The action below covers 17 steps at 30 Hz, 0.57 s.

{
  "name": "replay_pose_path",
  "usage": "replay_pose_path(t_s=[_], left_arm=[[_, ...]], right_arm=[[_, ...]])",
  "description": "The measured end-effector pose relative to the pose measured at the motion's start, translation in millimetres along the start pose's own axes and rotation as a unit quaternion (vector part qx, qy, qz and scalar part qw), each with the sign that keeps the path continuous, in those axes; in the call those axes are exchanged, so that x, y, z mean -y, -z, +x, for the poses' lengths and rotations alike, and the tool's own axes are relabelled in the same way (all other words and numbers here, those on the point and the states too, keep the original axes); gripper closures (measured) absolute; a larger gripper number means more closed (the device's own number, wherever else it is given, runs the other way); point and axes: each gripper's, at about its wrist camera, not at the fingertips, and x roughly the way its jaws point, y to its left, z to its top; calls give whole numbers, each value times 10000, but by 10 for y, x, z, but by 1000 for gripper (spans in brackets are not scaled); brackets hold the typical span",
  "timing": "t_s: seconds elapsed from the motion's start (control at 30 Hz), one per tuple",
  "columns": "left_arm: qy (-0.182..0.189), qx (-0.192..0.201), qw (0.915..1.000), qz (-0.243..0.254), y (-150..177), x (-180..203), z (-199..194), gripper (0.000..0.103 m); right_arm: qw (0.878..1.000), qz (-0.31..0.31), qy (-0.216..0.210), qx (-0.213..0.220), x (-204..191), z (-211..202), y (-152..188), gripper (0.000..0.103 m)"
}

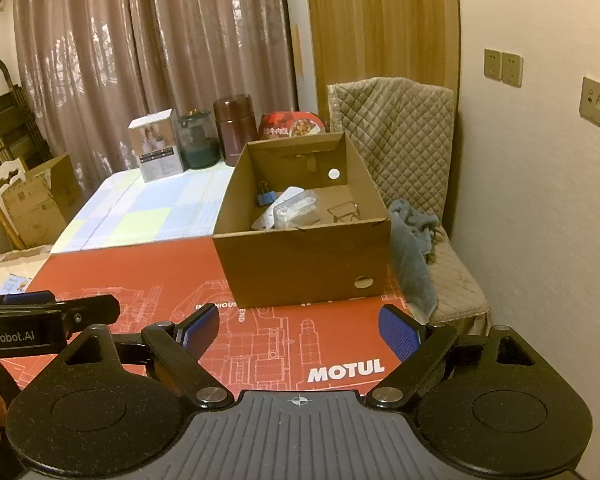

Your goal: Organize rigid objects

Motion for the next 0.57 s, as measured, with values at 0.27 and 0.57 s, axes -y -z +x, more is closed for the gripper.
replay_pose_path(t_s=[0.27,0.57], left_arm=[[-11,-7,10000,25,6,-8,12,1],[26,3,10000,-13,33,-30,24,1]], right_arm=[[10000,5,0,14,3,4,2,19],[10000,25,9,10,12,1,0,19]])
